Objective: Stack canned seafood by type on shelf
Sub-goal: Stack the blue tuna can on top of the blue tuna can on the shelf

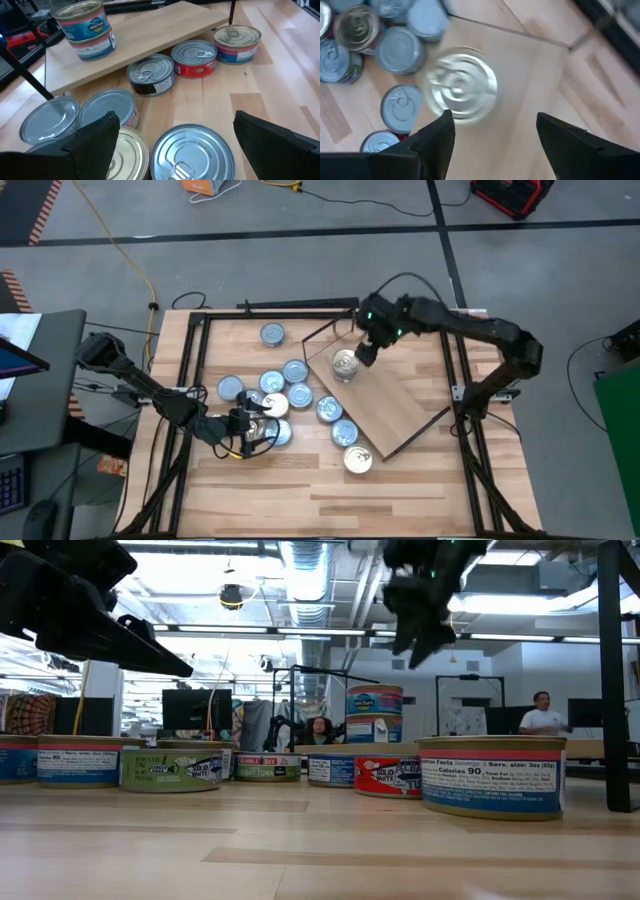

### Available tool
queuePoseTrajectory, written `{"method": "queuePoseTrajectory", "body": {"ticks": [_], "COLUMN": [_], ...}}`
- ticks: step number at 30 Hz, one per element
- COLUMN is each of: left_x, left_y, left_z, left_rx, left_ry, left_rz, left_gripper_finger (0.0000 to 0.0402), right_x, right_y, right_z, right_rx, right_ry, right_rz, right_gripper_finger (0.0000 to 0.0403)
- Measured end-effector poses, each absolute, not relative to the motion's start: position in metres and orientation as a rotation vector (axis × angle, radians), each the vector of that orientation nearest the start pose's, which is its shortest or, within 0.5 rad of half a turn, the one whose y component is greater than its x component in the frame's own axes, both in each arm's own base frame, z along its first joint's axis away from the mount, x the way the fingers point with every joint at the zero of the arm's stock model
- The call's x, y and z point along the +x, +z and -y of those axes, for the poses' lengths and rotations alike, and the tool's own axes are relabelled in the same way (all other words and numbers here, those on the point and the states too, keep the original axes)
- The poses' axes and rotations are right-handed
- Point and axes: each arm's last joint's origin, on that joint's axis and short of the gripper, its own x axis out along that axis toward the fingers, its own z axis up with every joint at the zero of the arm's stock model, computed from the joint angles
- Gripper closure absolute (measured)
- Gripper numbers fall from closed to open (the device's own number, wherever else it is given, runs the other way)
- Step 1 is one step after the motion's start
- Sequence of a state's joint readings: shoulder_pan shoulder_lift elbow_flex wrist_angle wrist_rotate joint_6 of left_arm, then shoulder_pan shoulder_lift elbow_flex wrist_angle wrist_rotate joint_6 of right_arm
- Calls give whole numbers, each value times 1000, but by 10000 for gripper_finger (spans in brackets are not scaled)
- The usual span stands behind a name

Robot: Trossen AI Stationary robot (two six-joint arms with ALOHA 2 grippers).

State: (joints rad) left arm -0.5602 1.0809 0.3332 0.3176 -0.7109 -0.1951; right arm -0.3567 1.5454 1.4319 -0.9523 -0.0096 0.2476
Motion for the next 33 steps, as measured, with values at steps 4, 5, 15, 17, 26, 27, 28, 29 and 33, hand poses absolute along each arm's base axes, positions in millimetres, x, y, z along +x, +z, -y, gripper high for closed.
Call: {"method": "queuePoseTrajectory", "body": {"ticks": [4, 5, 15, 17, 26, 27, 28, 29, 33], "left_x": [178, 178, 172, 171, 166, 165, 164, 163, 159], "left_y": [176, 176, 178, 179, 179, 179, 179, 179, 179], "left_z": [90, 90, 102, 104, 113, 114, 116, 117, 123], "left_rx": [22, 9, -90, -103, -203, -213, -222, -231, -245], "left_ry": [162, 164, 113, 97, 41, 35, 29, 22, -8], "left_rz": [-331, -330, -304, -295, -304, -305, -306, -307, -310], "left_gripper_finger": [24, 24, 24, 24, 24, 24, 24, 24, 24], "right_x": [318, 324, 350, 357, 392, 397, 401, 405, 419], "right_y": [310, 306, 271, 257, 222, 222, 221, 221, 214], "right_z": [58, 45, -41, -56, -86, -90, -93, -97, -112], "right_rx": [296, 277, 208, 206, 176, 157, 141, 123, 58], "right_ry": [-403, -402, -412, -398, -407, -399, -393, -383, -331], "right_rz": [-971, -972, -987, -1009, -1122, -1139, -1153, -1163, -1181], "right_gripper_finger": [101, 101, 101, 101, 101, 101, 101, 101, 101]}}
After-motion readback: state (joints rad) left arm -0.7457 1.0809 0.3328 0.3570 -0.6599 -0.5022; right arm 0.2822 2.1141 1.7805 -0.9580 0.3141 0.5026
